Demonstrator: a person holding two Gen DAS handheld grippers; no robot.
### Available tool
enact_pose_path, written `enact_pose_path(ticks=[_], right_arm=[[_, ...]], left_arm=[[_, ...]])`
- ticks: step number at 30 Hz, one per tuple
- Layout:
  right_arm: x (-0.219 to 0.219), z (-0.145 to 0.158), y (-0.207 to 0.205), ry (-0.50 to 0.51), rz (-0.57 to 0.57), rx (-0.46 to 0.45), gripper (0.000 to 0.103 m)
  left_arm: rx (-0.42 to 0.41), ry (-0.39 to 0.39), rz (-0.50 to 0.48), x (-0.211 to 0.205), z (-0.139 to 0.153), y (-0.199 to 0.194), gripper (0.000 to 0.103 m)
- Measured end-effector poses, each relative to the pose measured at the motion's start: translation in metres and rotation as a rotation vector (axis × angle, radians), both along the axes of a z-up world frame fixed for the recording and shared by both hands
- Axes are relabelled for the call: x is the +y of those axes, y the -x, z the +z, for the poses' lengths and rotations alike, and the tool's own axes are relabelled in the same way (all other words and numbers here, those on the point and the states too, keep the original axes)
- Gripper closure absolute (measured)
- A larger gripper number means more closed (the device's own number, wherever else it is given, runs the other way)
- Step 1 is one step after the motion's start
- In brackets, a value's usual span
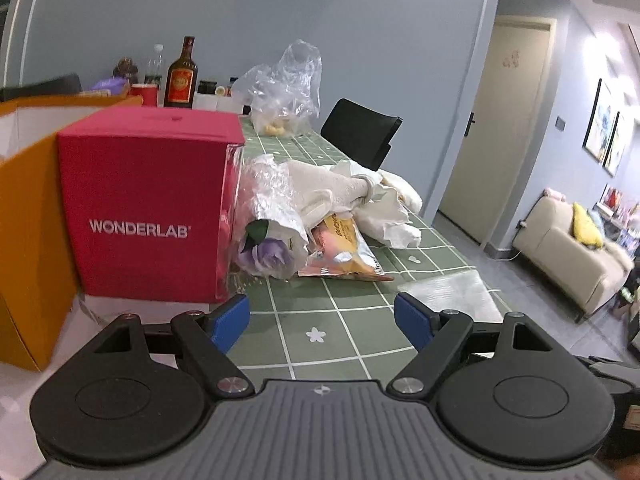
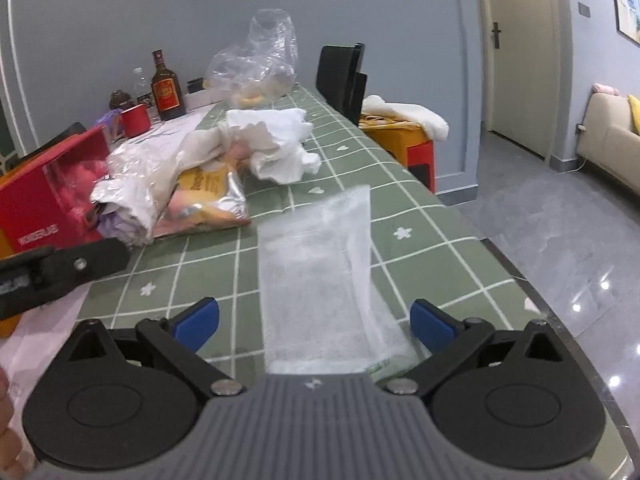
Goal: Organize soft objects
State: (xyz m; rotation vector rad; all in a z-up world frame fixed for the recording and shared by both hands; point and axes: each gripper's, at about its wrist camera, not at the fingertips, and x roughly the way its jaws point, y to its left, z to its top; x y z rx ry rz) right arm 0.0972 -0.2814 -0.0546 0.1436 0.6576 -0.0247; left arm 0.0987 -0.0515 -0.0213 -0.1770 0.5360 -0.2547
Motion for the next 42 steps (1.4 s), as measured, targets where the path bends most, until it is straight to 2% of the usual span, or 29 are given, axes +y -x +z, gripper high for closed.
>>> enact_pose_path(ticks=[3,5,7,9,10,11,12,13,14,16,20,25,28,33,37,39,42], right_arm=[[0.006,-0.001,-0.007,0.042,-0.004,0.021,0.005],[0.014,-0.001,-0.011,0.105,0.004,0.028,0.021],[0.021,-0.001,-0.014,0.155,0.008,0.026,0.027],[0.023,0.000,-0.015,0.158,0.022,0.019,0.035],[0.023,0.000,-0.015,0.162,0.024,0.014,0.046],[0.025,0.000,-0.016,0.172,0.024,0.008,0.061],[0.027,0.001,-0.017,0.187,0.021,0.006,0.070],[0.029,0.000,-0.019,0.214,0.014,0.005,0.088],[0.031,0.000,-0.023,0.235,0.009,0.008,0.097],[0.032,0.001,-0.027,0.237,0.008,0.003,0.099],[0.015,0.007,-0.028,0.079,-0.007,-0.071,0.100],[-0.010,0.002,-0.033,-0.129,-0.030,-0.069,0.101],[-0.020,-0.004,-0.035,-0.210,-0.052,-0.047,0.101],[-0.025,-0.008,-0.037,-0.283,-0.013,-0.032,0.101],[-0.033,-0.011,-0.038,-0.332,-0.014,-0.033,0.101],[-0.033,-0.011,-0.037,-0.336,-0.013,-0.033,0.101],[-0.033,-0.011,-0.038,-0.319,-0.011,-0.032,0.101]], left_arm=[[0.015,0.012,0.032,0.003,-0.002,-0.002,0.007],[0.037,0.033,0.046,0.006,-0.003,-0.005,0.007],[0.055,0.059,0.049,0.010,-0.004,-0.007,0.007],[0.061,0.073,0.044,0.011,-0.005,-0.007,0.007],[0.063,0.072,0.034,0.011,-0.006,-0.007,0.007],[0.065,0.072,0.025,0.010,-0.006,-0.007,0.007],[0.067,0.073,0.016,0.010,-0.007,-0.007,0.007],[0.067,0.075,0.012,0.009,-0.007,-0.006,0.007],[0.067,0.077,0.012,0.009,-0.007,-0.005,0.007],[0.073,0.077,0.018,0.009,-0.008,-0.006,0.007],[0.083,0.051,0.031,0.005,-0.010,-0.006,0.007],[0.017,-0.057,0.046,-0.008,-0.009,0.002,0.007],[-0.007,-0.107,0.072,-0.014,-0.008,0.003,0.007],[-0.085,-0.177,0.153,-0.023,-0.002,0.004,0.007],[-0.140,-0.300,0.247,-0.037,0.000,-0.005,0.007],[-0.157,-0.318,0.310,-0.038,0.000,-0.008,0.007],[-0.200,-0.338,0.305,-0.041,0.002,-0.009,0.007]])
